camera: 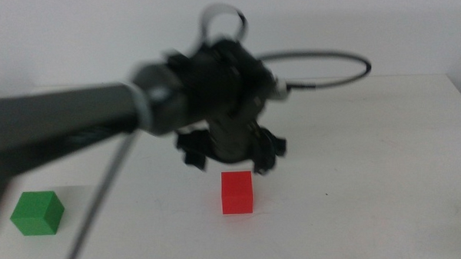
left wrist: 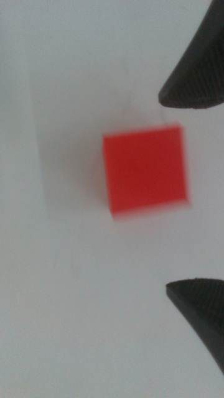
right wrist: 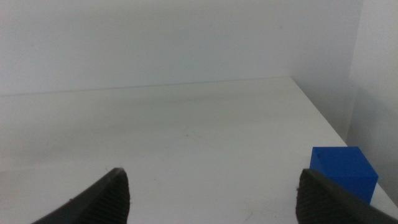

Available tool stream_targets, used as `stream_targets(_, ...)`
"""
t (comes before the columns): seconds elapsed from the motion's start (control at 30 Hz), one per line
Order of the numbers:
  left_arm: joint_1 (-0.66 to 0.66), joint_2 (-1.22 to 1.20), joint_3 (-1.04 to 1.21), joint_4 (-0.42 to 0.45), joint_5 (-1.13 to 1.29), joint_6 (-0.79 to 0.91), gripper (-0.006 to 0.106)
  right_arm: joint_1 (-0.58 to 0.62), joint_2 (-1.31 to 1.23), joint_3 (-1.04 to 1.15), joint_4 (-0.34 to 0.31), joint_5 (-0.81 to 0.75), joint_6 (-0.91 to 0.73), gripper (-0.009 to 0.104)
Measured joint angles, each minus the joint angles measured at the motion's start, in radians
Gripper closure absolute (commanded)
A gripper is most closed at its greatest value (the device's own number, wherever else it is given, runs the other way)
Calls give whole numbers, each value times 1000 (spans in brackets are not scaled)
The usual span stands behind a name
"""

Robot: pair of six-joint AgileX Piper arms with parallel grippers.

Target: Stack red cubes first, then green, then blue cubes in a specific spot.

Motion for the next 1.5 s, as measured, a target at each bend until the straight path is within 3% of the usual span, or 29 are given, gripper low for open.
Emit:
stream_targets(0.27,67,-220,22,84,181,98,7,0,0,0,0,0,0,1)
stream_targets(0.4,227,-313,119,-9,187,241,7,0,0,0,0,0,0,1)
stream_targets(0.57,533,-500,288,-141,198,473,7,0,0,0,0,0,0,1)
stream_targets(0.87,840,-632,406,-220,207,710,7,0,0,0,0,0,0,1)
stream_targets(1.17,997,-522,412,-359,190,953,7,0,0,0,0,0,0,1)
stream_targets(1.5,1014,-309,412,-377,48,969,7,0,0,0,0,0,0,1)
